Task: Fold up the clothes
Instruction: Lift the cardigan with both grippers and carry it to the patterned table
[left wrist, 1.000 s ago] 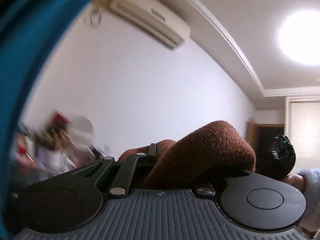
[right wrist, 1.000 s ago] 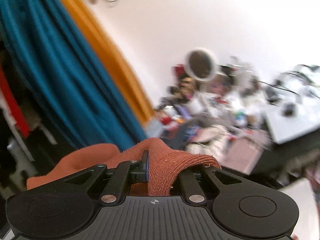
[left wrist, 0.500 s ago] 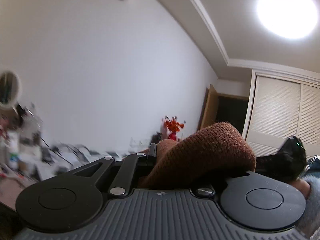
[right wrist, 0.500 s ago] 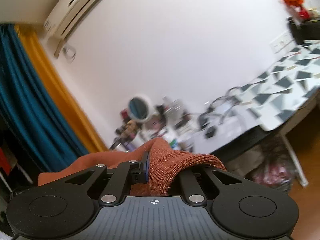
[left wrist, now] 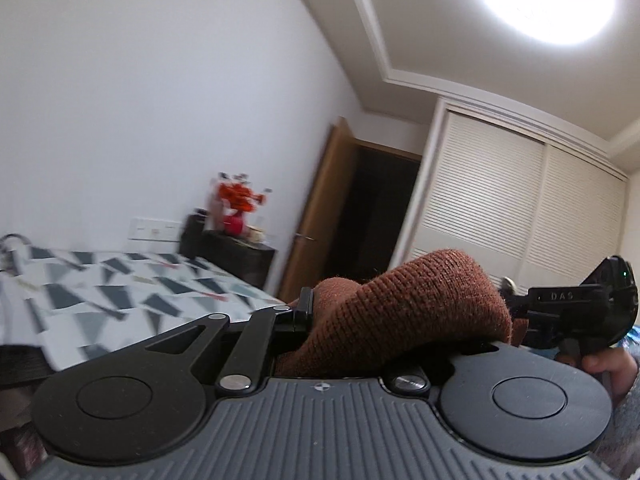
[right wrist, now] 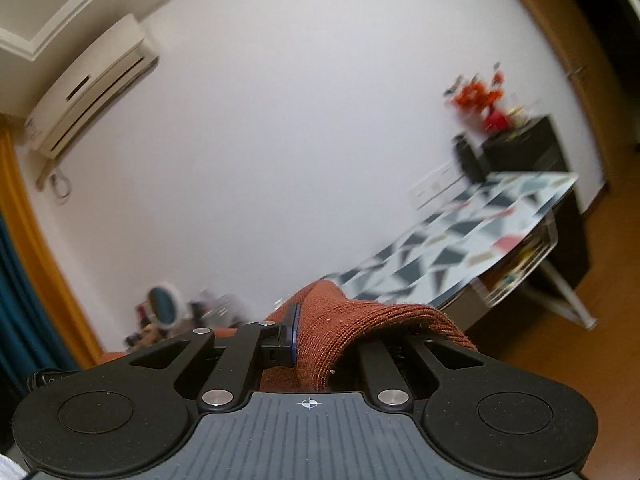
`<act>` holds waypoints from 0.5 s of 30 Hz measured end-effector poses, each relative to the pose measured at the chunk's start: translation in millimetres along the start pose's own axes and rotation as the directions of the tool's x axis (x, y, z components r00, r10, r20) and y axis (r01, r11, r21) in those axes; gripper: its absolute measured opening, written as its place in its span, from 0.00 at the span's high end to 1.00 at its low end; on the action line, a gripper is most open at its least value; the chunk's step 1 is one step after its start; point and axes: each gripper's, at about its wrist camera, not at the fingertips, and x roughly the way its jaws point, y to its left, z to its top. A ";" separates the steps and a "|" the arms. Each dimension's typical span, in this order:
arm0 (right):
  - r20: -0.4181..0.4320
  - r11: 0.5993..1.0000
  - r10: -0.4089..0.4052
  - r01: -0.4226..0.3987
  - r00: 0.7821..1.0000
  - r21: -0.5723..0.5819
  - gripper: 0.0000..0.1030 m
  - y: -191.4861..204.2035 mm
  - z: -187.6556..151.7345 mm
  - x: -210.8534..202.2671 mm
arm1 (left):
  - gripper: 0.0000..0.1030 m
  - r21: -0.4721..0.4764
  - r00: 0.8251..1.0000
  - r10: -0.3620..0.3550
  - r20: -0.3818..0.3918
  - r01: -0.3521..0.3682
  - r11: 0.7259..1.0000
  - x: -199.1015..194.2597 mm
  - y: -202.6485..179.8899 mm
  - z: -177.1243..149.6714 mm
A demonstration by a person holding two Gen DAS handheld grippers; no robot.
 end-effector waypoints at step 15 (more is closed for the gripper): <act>0.123 0.994 -0.105 0.102 0.987 0.034 0.94 -133.3 98.6 75.0 | 0.93 -0.007 0.997 -0.051 -0.051 0.051 0.999 190.4 88.6 13.8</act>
